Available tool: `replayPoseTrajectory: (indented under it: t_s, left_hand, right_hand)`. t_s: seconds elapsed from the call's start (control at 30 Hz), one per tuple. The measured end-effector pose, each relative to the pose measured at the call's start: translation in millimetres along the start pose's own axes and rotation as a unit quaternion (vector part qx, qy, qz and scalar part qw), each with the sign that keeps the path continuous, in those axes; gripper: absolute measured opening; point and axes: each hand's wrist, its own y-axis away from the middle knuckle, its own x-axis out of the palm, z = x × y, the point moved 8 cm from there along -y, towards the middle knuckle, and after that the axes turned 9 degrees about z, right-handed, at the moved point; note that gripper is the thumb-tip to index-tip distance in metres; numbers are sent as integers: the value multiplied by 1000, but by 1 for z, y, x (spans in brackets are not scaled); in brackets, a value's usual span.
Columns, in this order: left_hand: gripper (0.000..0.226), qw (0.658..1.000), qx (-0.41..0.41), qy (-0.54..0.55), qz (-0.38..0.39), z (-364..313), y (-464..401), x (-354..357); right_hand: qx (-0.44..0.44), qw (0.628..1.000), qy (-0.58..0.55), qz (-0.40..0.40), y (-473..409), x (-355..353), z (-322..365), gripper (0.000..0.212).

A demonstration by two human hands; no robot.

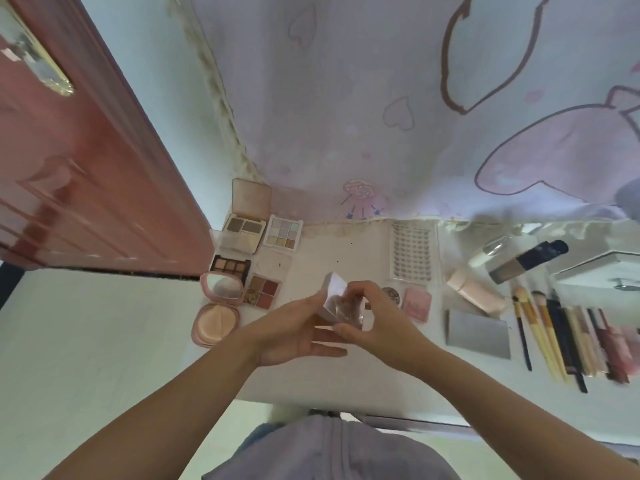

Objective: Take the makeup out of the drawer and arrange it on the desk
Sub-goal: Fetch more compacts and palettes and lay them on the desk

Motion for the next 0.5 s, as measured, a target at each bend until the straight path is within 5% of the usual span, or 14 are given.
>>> replayPoseTrajectory:
  t_s: [0.13,0.5]
  left_hand:
    - [60,990,32,127,50,-3,10,26]
    - [58,993,55,98,34,20,69,26]
  right_hand:
    - [-36,999,15,-31,18,-9,42,40]
    - [-64,998,25,-14,26,30,107,33]
